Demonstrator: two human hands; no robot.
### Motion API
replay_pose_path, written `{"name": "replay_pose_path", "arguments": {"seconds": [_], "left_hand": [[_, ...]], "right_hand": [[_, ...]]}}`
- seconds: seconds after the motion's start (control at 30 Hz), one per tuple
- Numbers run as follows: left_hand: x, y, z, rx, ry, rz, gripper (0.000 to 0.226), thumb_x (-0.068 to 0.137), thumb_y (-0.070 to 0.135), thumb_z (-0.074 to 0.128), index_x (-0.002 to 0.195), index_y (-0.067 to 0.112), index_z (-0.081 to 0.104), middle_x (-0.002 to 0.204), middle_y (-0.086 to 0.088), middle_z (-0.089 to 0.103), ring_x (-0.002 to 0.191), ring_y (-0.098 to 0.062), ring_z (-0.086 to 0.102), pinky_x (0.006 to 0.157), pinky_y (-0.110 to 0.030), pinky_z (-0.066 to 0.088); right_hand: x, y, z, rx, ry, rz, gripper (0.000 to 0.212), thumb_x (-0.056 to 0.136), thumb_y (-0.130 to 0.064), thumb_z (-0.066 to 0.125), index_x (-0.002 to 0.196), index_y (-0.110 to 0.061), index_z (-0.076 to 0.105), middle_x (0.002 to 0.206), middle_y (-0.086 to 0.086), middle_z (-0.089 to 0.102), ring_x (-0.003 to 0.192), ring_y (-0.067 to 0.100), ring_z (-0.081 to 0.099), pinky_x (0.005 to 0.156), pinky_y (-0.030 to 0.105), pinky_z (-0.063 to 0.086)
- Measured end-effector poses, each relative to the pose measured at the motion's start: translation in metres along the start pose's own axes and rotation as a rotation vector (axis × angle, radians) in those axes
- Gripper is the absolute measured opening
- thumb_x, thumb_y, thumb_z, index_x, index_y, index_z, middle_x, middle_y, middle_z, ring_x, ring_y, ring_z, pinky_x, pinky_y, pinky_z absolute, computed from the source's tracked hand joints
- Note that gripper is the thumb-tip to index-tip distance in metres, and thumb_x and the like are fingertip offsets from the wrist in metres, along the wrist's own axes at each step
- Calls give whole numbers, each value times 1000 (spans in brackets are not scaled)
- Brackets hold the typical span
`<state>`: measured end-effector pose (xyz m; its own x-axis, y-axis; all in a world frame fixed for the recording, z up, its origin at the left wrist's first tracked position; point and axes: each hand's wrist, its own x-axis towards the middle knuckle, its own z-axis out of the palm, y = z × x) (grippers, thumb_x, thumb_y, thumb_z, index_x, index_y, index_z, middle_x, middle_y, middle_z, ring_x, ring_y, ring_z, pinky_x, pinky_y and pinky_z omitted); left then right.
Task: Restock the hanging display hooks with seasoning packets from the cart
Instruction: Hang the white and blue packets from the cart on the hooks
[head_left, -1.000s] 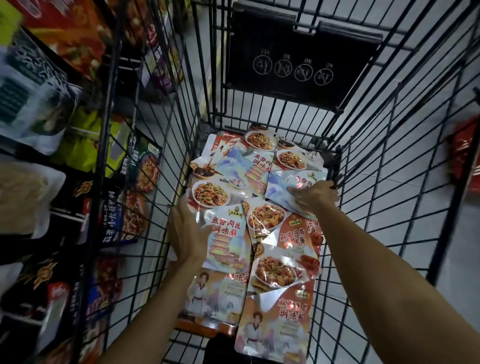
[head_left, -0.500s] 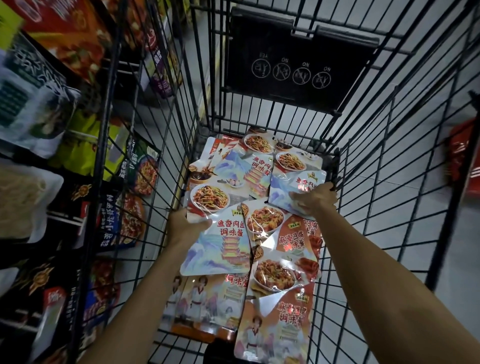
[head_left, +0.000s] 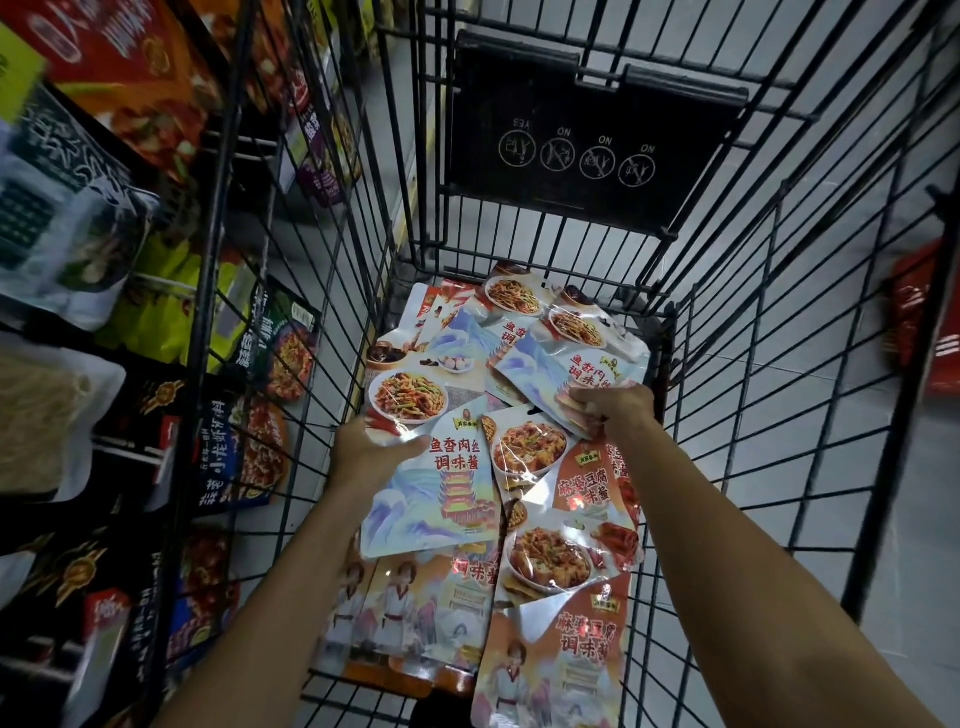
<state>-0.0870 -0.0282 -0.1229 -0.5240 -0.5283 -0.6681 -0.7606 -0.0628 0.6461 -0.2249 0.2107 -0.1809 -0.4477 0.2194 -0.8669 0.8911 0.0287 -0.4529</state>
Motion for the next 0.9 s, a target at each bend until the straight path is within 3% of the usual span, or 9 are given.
{"name": "replay_pose_path", "arguments": {"seconds": [0.07,0.17,0.3,0.37,0.5,0.57,0.67,0.73,0.9], "left_hand": [[3,0,2,-9,19,-27,29,61,5,87,72,15,63,74,1,63,61,-6,56,54,-18,42],[5,-1,2,-12,3,-53,29,62,5,87,68,16,60,77,-1,63,65,-12,57,61,-21,44],[6,-1,2,-11,-15,-72,25,66,6,85,71,13,61,74,0,62,60,-7,56,45,-14,42],[4,-1,2,-6,-6,-71,25,67,7,84,80,10,63,76,0,62,60,-6,55,42,-13,40],[-11,5,0,5,-9,41,23,71,3,80,87,8,65,78,-3,63,62,-8,56,49,-13,40],[-25,14,-7,3,20,124,18,72,2,78,84,6,65,69,1,61,61,-10,54,49,-13,39],[-50,30,-23,-26,58,250,16,74,-1,76,79,9,65,66,2,61,61,-12,54,52,-16,42],[-71,43,-38,-56,72,327,17,75,0,76,82,11,65,73,2,64,66,-8,58,60,-17,43],[-136,79,-88,-138,171,472,20,75,2,77,70,20,68,65,15,69,62,1,61,63,-21,47]], "right_hand": [[-1,-7,6,113,46,126,43,80,-17,77,103,6,49,121,19,61,95,27,65,84,36,53],[3,-16,9,178,10,138,54,95,-23,58,139,1,37,146,13,43,127,23,46,99,32,39],[-5,-19,5,206,-89,92,36,85,8,62,119,9,53,124,27,58,82,30,67,53,35,59],[-12,-21,0,149,-136,65,26,87,11,57,112,9,51,123,30,57,81,32,68,55,36,59],[-32,-19,-10,167,-95,-32,41,87,4,63,125,9,48,114,28,63,77,30,71,51,32,58],[-51,-20,-17,152,-101,-97,37,87,-3,66,121,5,53,108,23,65,83,29,68,58,31,57],[-87,-23,-28,143,-155,-203,23,88,-5,65,110,-1,58,84,14,61,62,21,62,42,25,48],[-114,-28,-35,155,-204,-271,22,88,-10,66,107,1,61,83,14,61,63,22,60,46,28,48],[-191,-43,-52,152,-420,-423,36,89,-19,64,114,5,56,71,9,65,61,25,65,54,37,57]]}}
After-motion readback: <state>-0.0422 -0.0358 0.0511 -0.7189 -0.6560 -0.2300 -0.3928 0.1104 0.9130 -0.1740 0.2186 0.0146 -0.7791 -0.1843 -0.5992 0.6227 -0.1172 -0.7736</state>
